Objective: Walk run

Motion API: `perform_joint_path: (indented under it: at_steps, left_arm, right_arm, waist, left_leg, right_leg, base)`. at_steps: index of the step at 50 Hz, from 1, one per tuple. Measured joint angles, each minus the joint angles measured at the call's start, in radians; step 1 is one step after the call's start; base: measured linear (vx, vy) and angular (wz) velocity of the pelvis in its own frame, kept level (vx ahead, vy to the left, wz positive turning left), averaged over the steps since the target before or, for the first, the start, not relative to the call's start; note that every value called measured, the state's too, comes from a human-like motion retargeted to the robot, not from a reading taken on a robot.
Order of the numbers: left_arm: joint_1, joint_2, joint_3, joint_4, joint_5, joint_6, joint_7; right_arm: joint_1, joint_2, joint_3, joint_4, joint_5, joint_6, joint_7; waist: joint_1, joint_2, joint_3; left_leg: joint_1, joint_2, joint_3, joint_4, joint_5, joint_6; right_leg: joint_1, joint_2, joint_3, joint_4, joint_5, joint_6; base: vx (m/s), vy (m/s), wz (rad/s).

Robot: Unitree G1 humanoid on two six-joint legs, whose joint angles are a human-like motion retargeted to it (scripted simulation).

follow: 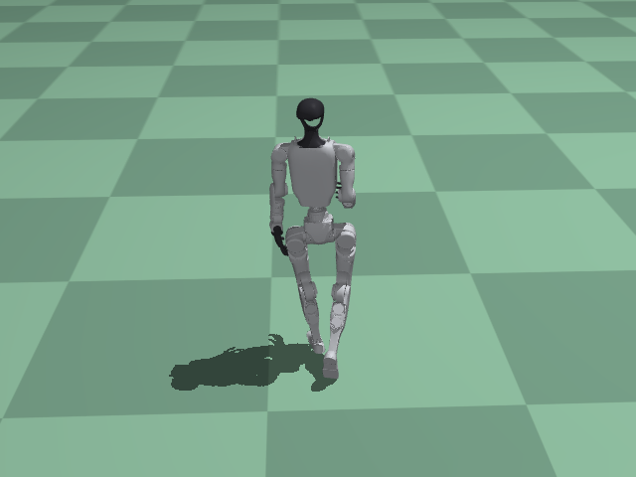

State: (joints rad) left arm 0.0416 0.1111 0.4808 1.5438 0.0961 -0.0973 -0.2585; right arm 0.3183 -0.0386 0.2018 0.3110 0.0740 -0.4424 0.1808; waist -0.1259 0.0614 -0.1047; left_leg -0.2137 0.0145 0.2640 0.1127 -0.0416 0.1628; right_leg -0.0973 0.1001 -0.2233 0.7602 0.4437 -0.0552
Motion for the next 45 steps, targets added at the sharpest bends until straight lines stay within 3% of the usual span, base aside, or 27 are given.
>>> perform_joint_path:
  at_steps: [3, 7, 12, 15, 17, 18, 20, 21, 22, 25, 27, 29, 32, 36, 40, 45]
  left_arm:
    - [-0.148, 0.040, -0.022, -0.078, -0.003, -0.037, 0.015]
    - [-0.289, 0.082, -0.077, -0.187, -0.023, -0.095, -0.017]
    - [-0.392, 0.150, -0.140, -0.282, -0.051, -0.134, -0.079]
    - [-0.405, 0.169, -0.152, -0.317, -0.037, -0.155, -0.074]
    - [-0.387, 0.165, -0.153, -0.320, -0.018, -0.173, -0.056]
    - [-0.371, 0.157, -0.150, -0.315, -0.006, -0.180, -0.047]
    - [-0.324, 0.135, -0.142, -0.293, 0.020, -0.180, -0.033]
    - [-0.292, 0.121, -0.137, -0.271, 0.041, -0.174, -0.033]
    - [-0.257, 0.106, -0.130, -0.246, 0.065, -0.167, -0.036]
    - [-0.130, 0.051, -0.108, -0.144, 0.163, -0.131, -0.040]
    - [-0.040, 0.024, -0.105, -0.057, 0.216, -0.088, -0.015]
    - [0.039, 0.013, -0.100, 0.022, 0.271, -0.035, -0.011]
    - [0.168, -0.017, -0.076, 0.100, 0.373, 0.041, -0.004]
    - [0.323, -0.066, -0.028, 0.156, 0.460, 0.086, -0.010]
    - [0.442, -0.096, -0.015, 0.156, 0.501, 0.141, -0.050]
    - [0.468, -0.105, 0.050, 0.156, 0.537, 0.165, -0.058]
  right_arm:
    - [-0.023, -0.005, -0.014, -0.013, 0.014, -0.006, 0.036]
    - [-0.034, -0.021, -0.020, -0.037, 0.037, -0.014, 0.031]
    - [-0.040, -0.018, -0.021, -0.047, 0.045, -0.010, -0.015]
    - [-0.033, -0.005, -0.025, -0.051, 0.046, -0.011, -0.041]
    - [-0.024, 0.002, -0.025, -0.047, 0.053, -0.009, -0.049]
    - [-0.020, 0.005, -0.026, -0.044, 0.057, -0.004, -0.049]
    - [-0.012, 0.009, -0.029, -0.037, 0.060, 0.010, -0.044]
    - [-0.003, 0.012, -0.032, -0.036, 0.055, 0.015, -0.041]
    - [0.005, 0.013, -0.034, -0.035, 0.050, 0.018, -0.039]
    - [0.018, 0.005, -0.033, -0.031, 0.047, 0.027, -0.045]
    - [0.010, -0.003, -0.024, -0.029, 0.048, 0.042, -0.045]
    - [-0.011, -0.012, -0.018, -0.032, 0.044, 0.046, -0.044]
    - [-0.056, -0.018, -0.019, -0.034, 0.038, 0.047, -0.042]
    - [-0.113, -0.042, -0.012, -0.058, 0.032, 0.030, -0.035]
    - [-0.151, -0.070, -0.020, -0.088, 0.049, 0.017, -0.024]
    - [-0.144, -0.094, -0.056, -0.113, 0.046, 0.013, -0.029]
  waist:
    - [-0.027, 0.002, 0.006]
    - [-0.114, -0.002, 0.005]
    - [-0.202, -0.049, 0.023]
    - [-0.224, -0.050, 0.041]
    - [-0.209, -0.040, 0.035]
    - [-0.211, -0.033, 0.031]
    - [-0.218, -0.028, 0.018]
    - [-0.242, -0.020, 0.012]
    - [-0.262, -0.013, 0.006]
    - [-0.271, -0.002, 0.006]
    - [-0.267, -0.028, 0.010]
    - [-0.258, -0.065, 0.008]
    - [-0.225, -0.094, 0.012]
    - [-0.138, -0.125, 0.037]
    - [-0.055, -0.113, 0.052]
    - [0.033, -0.092, 0.063]
  left_leg:
    - [0.063, -0.032, -0.036, -0.018, -0.032, 0.001]
    - [0.153, -0.099, -0.126, -0.048, -0.069, 0.013]
    - [0.290, -0.192, -0.213, -0.054, -0.134, 0.020]
    - [0.368, -0.197, -0.251, -0.048, -0.168, 0.008]
    - [0.399, -0.187, -0.236, -0.039, -0.175, -0.012]
    - [0.409, -0.184, -0.242, -0.027, -0.167, -0.024]
    - [0.424, -0.182, -0.249, 0.004, -0.115, -0.060]
    - [0.430, -0.168, -0.258, 0.034, -0.056, -0.091]
    - [0.433, -0.154, -0.262, 0.069, 0.017, -0.123]
    - [0.399, -0.121, -0.232, 0.258, 0.345, -0.243]
    - [0.321, -0.104, -0.170, 0.480, 0.474, -0.264]
    - [0.245, -0.087, -0.096, 0.647, 0.544, -0.219]
    - [0.118, -0.057, -0.048, 0.785, 0.381, -0.174]
    - [-0.060, -0.040, -0.007, 0.773, 0.219, -0.161]
    - [-0.191, 0.007, 0.025, 0.515, 0.080, -0.137]
    - [-0.277, -0.016, 0.044, 0.042, 0.099, -0.090]
  right_leg:
    - [-0.130, 0.027, 0.046, 0.017, -0.138, 0.039]
    - [-0.259, -0.037, 0.044, -0.154, -0.292, 0.093]
    - [-0.314, -0.180, 0.005, -0.558, -0.322, 0.148]
    - [-0.357, -0.161, 0.091, -0.735, -0.371, 0.198]
    - [-0.373, -0.154, 0.077, -0.773, -0.378, 0.188]
    - [-0.376, -0.142, 0.089, -0.748, -0.356, 0.126]
    - [-0.374, -0.145, 0.049, -0.672, -0.360, 0.053]
    - [-0.366, -0.159, 0.006, -0.647, -0.319, 0.053]
    - [-0.357, -0.167, -0.009, -0.621, -0.296, 0.051]
    - [-0.320, -0.141, 0.101, -0.536, -0.366, 0.009]
    - [-0.245, -0.164, 0.074, -0.538, -0.416, -0.012]
    - [-0.183, -0.180, 0.079, -0.562, -0.437, -0.019]
    - [-0.102, -0.149, 0.117, -0.595, -0.469, -0.038]
    - [-0.013, -0.107, 0.186, -0.658, -0.471, -0.060]
    - [0.059, -0.045, 0.187, -0.697, -0.504, -0.087]
    - [0.162, 0.017, 0.228, -0.718, -0.567, -0.126]
  base:
    - [0.83, -0.04, 0.63]
    - [0.81, -0.05, 1.18]
    - [0.88, -0.18, 0.93]
    - [1.02, -0.32, 0.42]
    - [0.78, -0.26, -0.10]
    - [0.85, -0.32, 0.08]
    - [1.15, -0.48, 0.43]
    - [1.15, -0.50, 0.91]
    - [1.07, -0.47, 0.98]
    - [1.12, -0.45, 0.29]
    - [0.93, -0.35, -0.11]
    - [0.96, -0.40, -0.39]
    - [0.82, -0.30, -0.59]
    - [0.82, -0.23, -1.09]
    - [0.84, -0.12, -0.78]
    - [0.92, -0.04, -0.33]
